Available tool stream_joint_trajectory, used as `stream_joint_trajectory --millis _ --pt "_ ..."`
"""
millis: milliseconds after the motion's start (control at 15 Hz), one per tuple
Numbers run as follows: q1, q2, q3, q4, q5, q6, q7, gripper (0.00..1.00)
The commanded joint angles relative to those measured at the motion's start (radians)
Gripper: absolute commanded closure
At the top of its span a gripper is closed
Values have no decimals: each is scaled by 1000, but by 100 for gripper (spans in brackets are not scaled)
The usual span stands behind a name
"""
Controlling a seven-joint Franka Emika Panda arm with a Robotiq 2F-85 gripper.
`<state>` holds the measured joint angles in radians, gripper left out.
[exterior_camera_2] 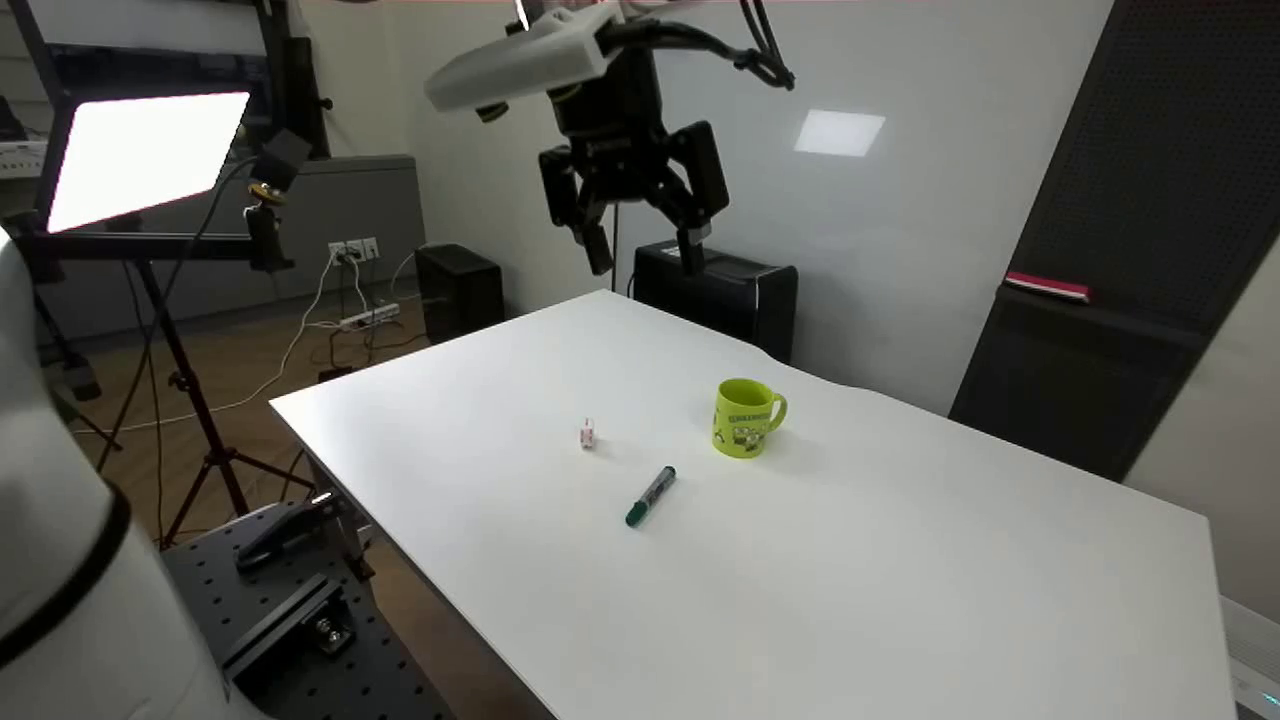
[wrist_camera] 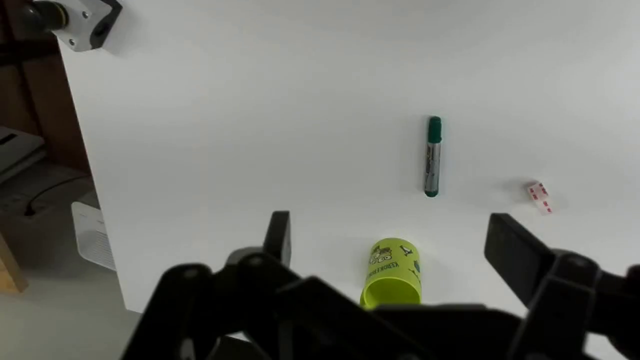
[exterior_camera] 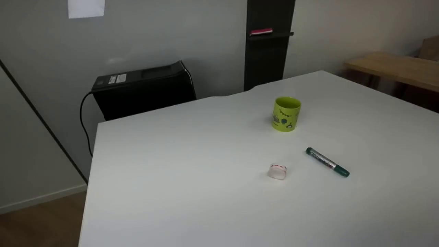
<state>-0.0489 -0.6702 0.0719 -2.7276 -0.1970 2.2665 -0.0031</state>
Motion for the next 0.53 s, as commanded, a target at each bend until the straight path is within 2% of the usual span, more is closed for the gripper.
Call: stream_joint_trajectory --millis 0,200,467 --pt "9 0 -8 2 -6 -5 5 0" --pt "9 0 -8 2 -6 -5 5 0" --pt "67 16 -94 -33 105 87 -81 0"
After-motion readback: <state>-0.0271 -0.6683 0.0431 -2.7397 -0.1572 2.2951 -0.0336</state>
